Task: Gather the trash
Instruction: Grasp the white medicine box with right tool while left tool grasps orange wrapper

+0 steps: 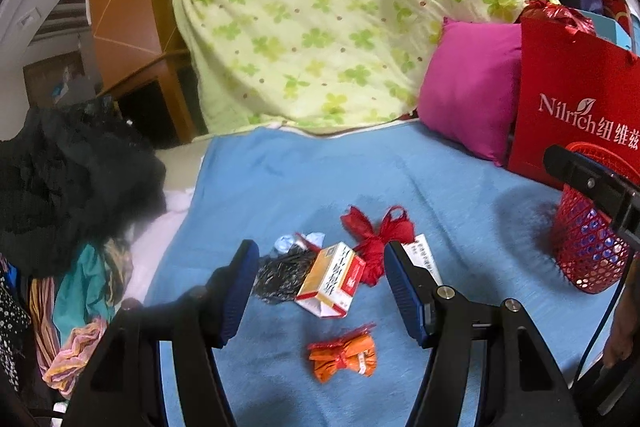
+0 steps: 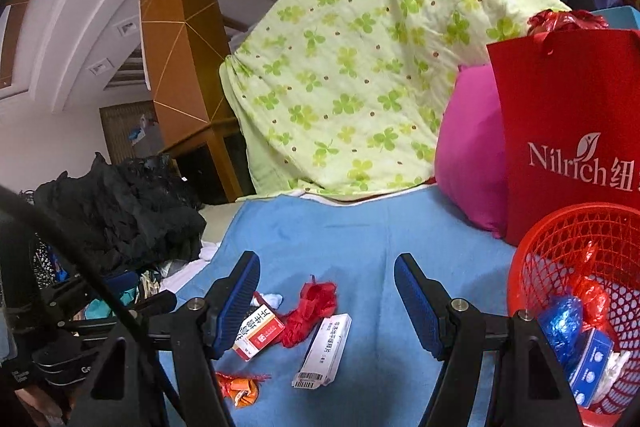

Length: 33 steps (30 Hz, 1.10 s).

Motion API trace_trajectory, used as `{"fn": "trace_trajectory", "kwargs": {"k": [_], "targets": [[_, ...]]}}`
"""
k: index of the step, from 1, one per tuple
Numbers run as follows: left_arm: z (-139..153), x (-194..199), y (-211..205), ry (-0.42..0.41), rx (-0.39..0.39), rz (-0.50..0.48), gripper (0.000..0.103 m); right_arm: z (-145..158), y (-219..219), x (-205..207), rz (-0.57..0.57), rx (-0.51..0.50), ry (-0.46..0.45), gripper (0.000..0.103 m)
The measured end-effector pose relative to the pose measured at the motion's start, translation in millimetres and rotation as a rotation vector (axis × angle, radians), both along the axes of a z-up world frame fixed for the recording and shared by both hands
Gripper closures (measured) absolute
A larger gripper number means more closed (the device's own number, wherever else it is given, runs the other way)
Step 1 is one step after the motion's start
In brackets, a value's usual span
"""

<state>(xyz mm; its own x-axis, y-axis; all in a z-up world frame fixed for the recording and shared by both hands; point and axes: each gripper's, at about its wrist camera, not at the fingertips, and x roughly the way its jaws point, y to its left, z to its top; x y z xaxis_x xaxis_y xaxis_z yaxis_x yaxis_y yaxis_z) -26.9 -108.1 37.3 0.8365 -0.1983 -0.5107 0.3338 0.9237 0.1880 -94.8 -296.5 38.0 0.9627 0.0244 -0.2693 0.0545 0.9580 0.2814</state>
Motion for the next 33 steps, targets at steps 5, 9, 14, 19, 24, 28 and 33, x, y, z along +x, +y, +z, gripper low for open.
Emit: {"fn": "trace_trajectory", "kwargs": {"k": [5,9,14,19,24,28,33], "targets": [[-7.2,5.1,11.0,0.018,-0.003,0.023,0.037,-3.6,4.9,7.6,0.007,-0.003,0.027,0.029],[-12.7,7.8,20.8,0.022,-0.005,0.033,0.037,-6.8,11.7,14.5,0.017,-0.015,0.048,0.029],[-31.0,17.1,41.8,0.079,-0.042,0.022,0.035,-15.9,18.9,28.8,0.009,-0.040,0.121,0.029],[-68.2,32.6,68.1,0.230,-0.122,-0.012,0.035,-38.4,24.6,56.0,0.003,-0.062,0.288,0.029],[-101.0,42.6,82.1,0.349,-0.192,-0.021,0.035,-60.2,35.9,86.0,0.017,-0.094,0.417,0.029],[-111.9,46.2,82.5,0.376,-0.234,-0.048,0.035,-83.4,49.6,114.8,0.041,-0.129,0.528,0.031],[-123.9,51.0,77.9,0.404,-0.254,-0.095,0.035,-109.6,62.4,141.9,0.027,-0.178,0.643,0.038]]}}
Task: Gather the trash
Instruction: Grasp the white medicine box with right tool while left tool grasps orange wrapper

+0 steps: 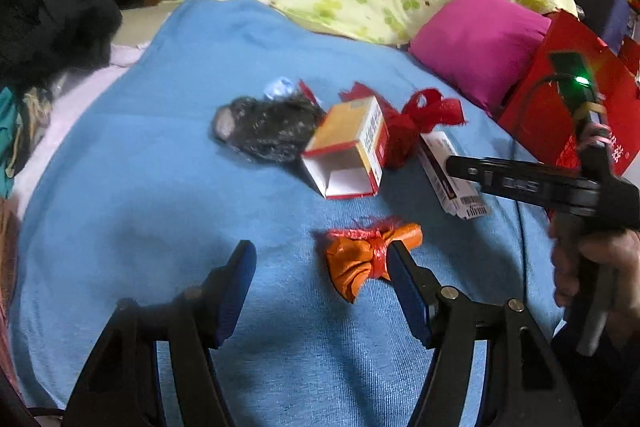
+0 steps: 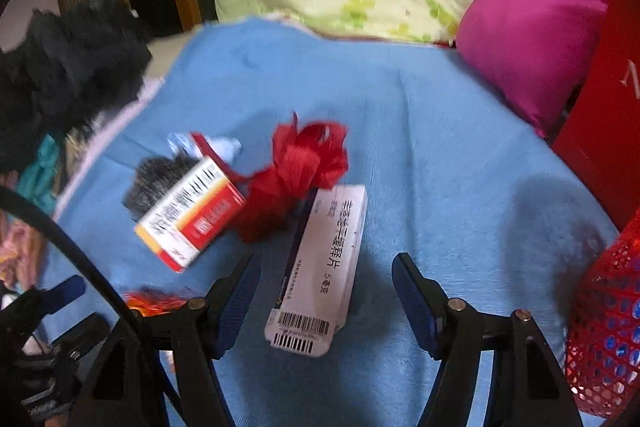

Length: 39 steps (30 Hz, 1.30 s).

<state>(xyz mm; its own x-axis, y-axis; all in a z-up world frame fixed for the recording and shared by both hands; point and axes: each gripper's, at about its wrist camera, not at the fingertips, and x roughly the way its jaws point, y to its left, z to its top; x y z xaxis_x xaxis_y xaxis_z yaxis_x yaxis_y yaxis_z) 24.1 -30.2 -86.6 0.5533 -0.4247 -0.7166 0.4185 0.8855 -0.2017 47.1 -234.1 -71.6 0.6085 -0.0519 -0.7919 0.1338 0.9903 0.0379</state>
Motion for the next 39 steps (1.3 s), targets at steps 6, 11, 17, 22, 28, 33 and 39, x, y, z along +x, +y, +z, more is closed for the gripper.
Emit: {"fn": "trace_trajectory", "kwargs": {"k": [6,11,17,22,28,33,39], "targets": [[-0.7,3.5,-7.7,-0.016,0.000,-0.042,0.035,-18.9,3.6,13.1,0.017,0.011,0.089,0.059],[-5.2,9.7,-13.4,0.024,-0.043,-0.068,0.035,-12.0,0.1,-3.2,0.033,0.021,0.071,0.062],[-9.3,13.2,-24.1,0.028,-0.032,-0.092,0.035,-0.7,-27.8,-22.5,-0.008,0.112,0.049,0.062],[-14.0,12.1,-28.3,0.069,-0.067,-0.141,0.051,-3.2,-43.7,-36.4,-0.007,0.220,0.065,0.062],[-8.9,-5.9,-40.8,0.119,-0.162,-0.336,0.057,-8.9,-55.3,-41.3,-0.032,0.220,0.102,0.061],[-5.4,-15.8,-46.2,0.092,-0.125,-0.380,0.035,-9.7,-66.1,-44.0,-0.074,0.196,0.119,0.043],[-4.4,-12.1,-51.8,0.023,-0.084,-0.333,0.035,-5.4,-73.5,-48.7,-0.087,0.180,0.099,0.042]]}}
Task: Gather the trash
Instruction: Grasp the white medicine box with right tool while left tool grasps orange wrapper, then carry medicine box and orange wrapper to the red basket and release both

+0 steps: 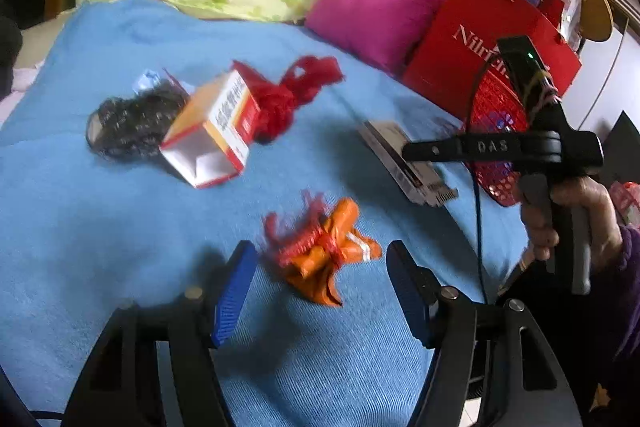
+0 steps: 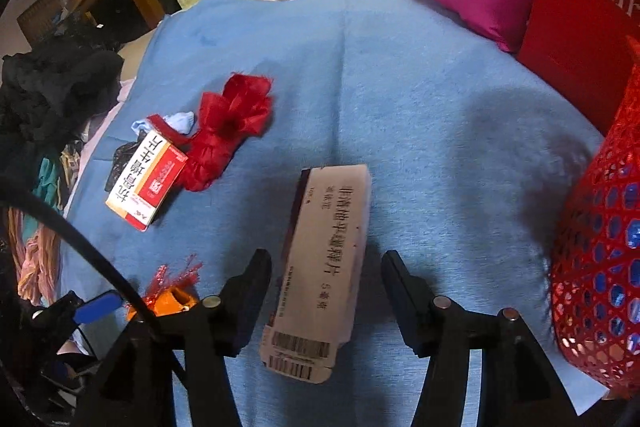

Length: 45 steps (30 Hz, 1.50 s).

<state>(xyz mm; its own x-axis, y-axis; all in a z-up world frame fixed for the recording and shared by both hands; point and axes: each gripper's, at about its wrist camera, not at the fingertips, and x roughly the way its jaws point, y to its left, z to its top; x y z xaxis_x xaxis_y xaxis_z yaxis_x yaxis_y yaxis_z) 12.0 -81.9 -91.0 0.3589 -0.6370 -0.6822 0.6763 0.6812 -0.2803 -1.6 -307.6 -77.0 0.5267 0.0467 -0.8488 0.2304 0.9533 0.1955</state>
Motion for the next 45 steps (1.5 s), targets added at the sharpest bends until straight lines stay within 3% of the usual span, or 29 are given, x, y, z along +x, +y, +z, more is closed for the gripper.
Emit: {"fn": "trace_trajectory", "kwargs": {"k": [6,10,13,15,17,20,31,34,36,39,45], "targets": [[-3.7,-8.6,-21.5,-0.106,0.102,-0.042,0.035,1.3,4.9,0.5,0.016,-0.013,-0.010,0.042],[-12.0,-10.0,-25.5,-0.087,0.129,-0.058,0.035,-4.9,14.5,6.9,0.033,-0.043,0.013,0.042],[-18.5,-11.9,-27.7,-0.087,0.168,-0.068,0.049,-12.8,21.2,13.6,0.038,-0.073,0.050,0.042],[-23.9,-11.0,-28.4,-0.063,0.183,-0.074,0.065,-16.2,26.3,16.1,0.048,-0.087,0.060,0.043],[-27.9,-11.6,-29.2,-0.066,0.200,-0.067,0.067,-15.7,32.6,17.3,0.063,-0.128,0.055,0.051],[-25.4,-13.5,-27.3,-0.075,0.182,-0.060,0.069,-10.6,35.8,14.3,0.075,-0.138,0.029,0.054],[4.8,-22.0,-9.2,-0.171,0.120,0.065,0.070,25.8,31.9,-4.4,0.099,-0.102,-0.140,0.057],[13.3,-21.8,-9.4,-0.163,0.082,0.122,0.070,38.3,32.4,-11.7,0.105,-0.100,-0.198,0.057],[20.9,-23.8,-13.2,-0.175,0.101,0.168,0.070,47.2,32.5,-17.7,0.105,-0.104,-0.240,0.057],[41.2,-31.3,-25.0,-0.231,0.144,0.201,0.070,61.5,26.1,-26.6,0.098,-0.102,-0.317,0.057],[89.9,-43.1,-46.3,-0.340,0.125,0.235,0.070,92.5,20.5,-55.0,0.095,-0.133,-0.502,0.057]]}}
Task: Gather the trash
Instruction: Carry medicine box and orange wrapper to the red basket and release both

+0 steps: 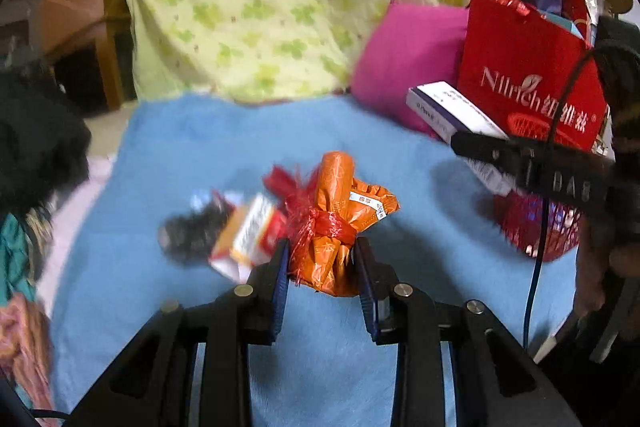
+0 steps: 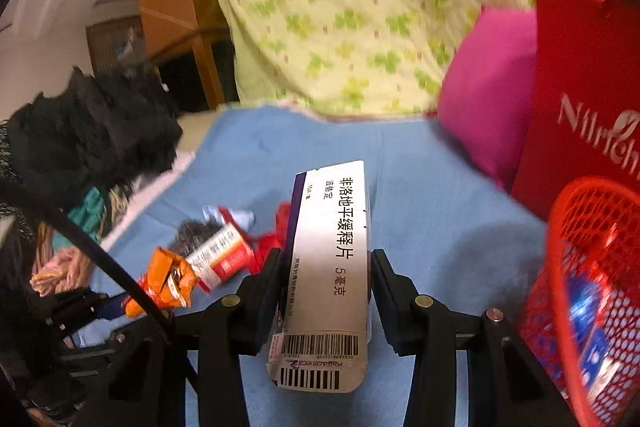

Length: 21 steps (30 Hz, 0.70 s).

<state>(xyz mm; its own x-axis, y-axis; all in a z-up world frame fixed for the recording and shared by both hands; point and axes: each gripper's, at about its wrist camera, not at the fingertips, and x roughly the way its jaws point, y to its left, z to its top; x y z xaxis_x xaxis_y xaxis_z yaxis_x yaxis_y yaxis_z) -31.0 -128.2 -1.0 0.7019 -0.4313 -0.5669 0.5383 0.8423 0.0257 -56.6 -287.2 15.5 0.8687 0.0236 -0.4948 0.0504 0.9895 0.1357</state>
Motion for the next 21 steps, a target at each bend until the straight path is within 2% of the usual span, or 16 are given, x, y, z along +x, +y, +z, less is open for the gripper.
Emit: {"fn": "trace_trajectory", "kwargs": {"k": [4,7,15,21], "targets": [[22.4,-13.2,-13.4,-0.059,0.008,0.012,0.070,15.4,2.2,-19.5,0.006,-0.041,-0.108,0.057],[30.8,-19.2,-23.7,-0.088,0.028,0.031,0.070,21.3,1.1,-31.0,-0.003,-0.065,-0.156,0.057],[42.7,-28.7,-45.4,-0.144,0.090,0.081,0.070,28.5,-20.5,-53.8,-0.048,-0.052,-0.205,0.057],[45.0,-30.8,-56.9,-0.143,0.109,0.091,0.070,32.8,-36.8,-66.5,-0.076,-0.033,-0.230,0.057]]}}
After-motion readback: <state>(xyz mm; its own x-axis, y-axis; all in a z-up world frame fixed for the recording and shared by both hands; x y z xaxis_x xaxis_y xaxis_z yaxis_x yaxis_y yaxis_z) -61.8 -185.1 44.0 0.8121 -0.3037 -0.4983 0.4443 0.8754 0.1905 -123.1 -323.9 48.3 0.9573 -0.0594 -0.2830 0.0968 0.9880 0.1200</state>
